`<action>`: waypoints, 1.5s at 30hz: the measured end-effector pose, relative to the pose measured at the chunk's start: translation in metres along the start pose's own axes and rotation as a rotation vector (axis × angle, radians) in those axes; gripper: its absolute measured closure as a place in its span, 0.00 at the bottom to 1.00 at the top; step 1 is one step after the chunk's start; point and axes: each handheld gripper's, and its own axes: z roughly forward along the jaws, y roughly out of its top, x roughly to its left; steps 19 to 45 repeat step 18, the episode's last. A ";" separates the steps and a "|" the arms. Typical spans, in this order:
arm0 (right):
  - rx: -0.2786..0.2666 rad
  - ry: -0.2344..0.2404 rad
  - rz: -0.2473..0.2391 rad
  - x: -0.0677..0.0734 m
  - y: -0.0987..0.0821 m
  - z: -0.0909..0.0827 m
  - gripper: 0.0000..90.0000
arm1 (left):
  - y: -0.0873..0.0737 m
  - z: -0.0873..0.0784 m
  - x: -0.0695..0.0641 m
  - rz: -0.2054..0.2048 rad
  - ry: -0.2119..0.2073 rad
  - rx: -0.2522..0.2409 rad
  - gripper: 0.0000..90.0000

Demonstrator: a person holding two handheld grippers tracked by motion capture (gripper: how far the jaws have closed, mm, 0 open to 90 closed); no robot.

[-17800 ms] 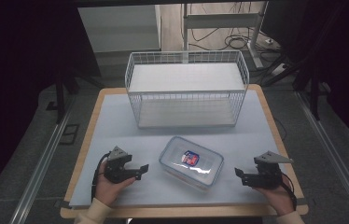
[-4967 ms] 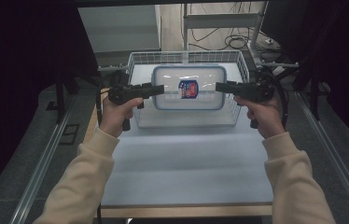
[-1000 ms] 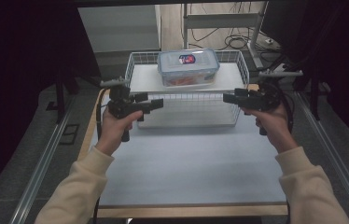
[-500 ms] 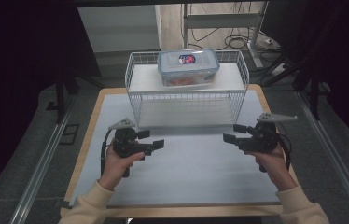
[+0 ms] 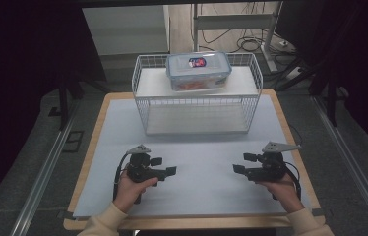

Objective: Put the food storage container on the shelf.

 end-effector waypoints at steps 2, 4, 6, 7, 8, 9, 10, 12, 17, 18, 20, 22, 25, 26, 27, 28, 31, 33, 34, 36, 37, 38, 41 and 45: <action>0.009 -0.006 0.013 -0.001 -0.004 0.002 0.29 | -0.003 0.001 -0.001 0.006 0.008 0.008 0.20; 0.008 -0.010 0.013 -0.002 -0.005 0.002 0.29 | -0.003 0.001 -0.001 0.011 0.019 0.002 0.20; 0.002 -0.017 0.011 -0.002 -0.005 0.001 0.29 | -0.003 -0.001 -0.001 0.011 0.017 -0.004 0.20; 0.002 -0.017 0.011 -0.002 -0.005 0.001 0.29 | -0.003 -0.001 -0.001 0.011 0.017 -0.004 0.20; 0.002 -0.017 0.011 -0.002 -0.005 0.001 0.29 | -0.003 -0.001 0.000 0.010 0.020 -0.005 0.20; 0.003 -0.023 0.004 -0.001 -0.005 0.000 0.29 | -0.003 -0.002 0.001 0.008 0.021 -0.007 0.20; 0.003 -0.023 0.004 -0.001 -0.005 0.000 0.29 | -0.003 -0.002 0.001 0.008 0.021 -0.007 0.20; 0.015 -0.036 -0.006 -0.001 -0.006 0.001 0.29 | -0.003 -0.002 0.003 -0.001 0.028 -0.010 0.20; 0.023 -0.049 -0.003 -0.004 -0.008 0.002 0.28 | -0.004 -0.003 0.005 0.005 0.055 -0.008 0.20; 0.022 -0.052 0.001 -0.005 -0.008 0.002 0.27 | -0.004 -0.003 0.007 0.005 0.062 -0.008 0.20; 0.022 -0.052 0.001 -0.005 -0.008 0.002 0.27 | -0.004 -0.003 0.007 0.005 0.062 -0.008 0.20; 0.022 -0.052 0.001 -0.005 -0.008 0.002 0.27 | -0.004 -0.003 0.007 0.005 0.062 -0.008 0.20; 0.022 -0.052 0.001 -0.005 -0.008 0.002 0.27 | -0.004 -0.003 0.007 0.005 0.062 -0.008 0.20; 0.022 -0.052 0.001 -0.005 -0.008 0.002 0.27 | -0.004 -0.003 0.007 0.005 0.062 -0.008 0.20; 0.022 -0.052 0.001 -0.005 -0.008 0.002 0.27 | -0.004 -0.003 0.007 0.005 0.062 -0.008 0.20; 0.022 -0.052 0.001 -0.005 -0.008 0.002 0.27 | -0.004 -0.003 0.007 0.005 0.062 -0.008 0.20; 0.022 -0.052 0.001 -0.005 -0.008 0.002 0.27 | -0.004 -0.003 0.007 0.005 0.062 -0.008 0.20; 0.022 -0.052 0.001 -0.005 -0.008 0.002 0.27 | -0.004 -0.003 0.007 0.005 0.062 -0.008 0.20; 0.022 -0.052 0.001 -0.005 -0.008 0.002 0.27 | -0.004 -0.003 0.007 0.005 0.062 -0.008 0.20; 0.022 -0.052 0.001 -0.005 -0.008 0.002 0.27 | -0.004 -0.003 0.007 0.005 0.062 -0.008 0.20; 0.022 -0.052 0.001 -0.005 -0.008 0.002 0.27 | -0.004 -0.003 0.007 0.005 0.062 -0.008 0.20; 0.022 -0.052 0.001 -0.005 -0.008 0.002 0.27 | -0.004 -0.003 0.007 0.005 0.062 -0.008 0.20; 0.022 -0.052 0.001 -0.005 -0.008 0.002 0.27 | -0.004 -0.003 0.007 0.005 0.062 -0.008 0.20; 0.022 -0.052 0.001 -0.005 -0.008 0.002 0.27 | -0.004 -0.003 0.007 0.005 0.062 -0.008 0.20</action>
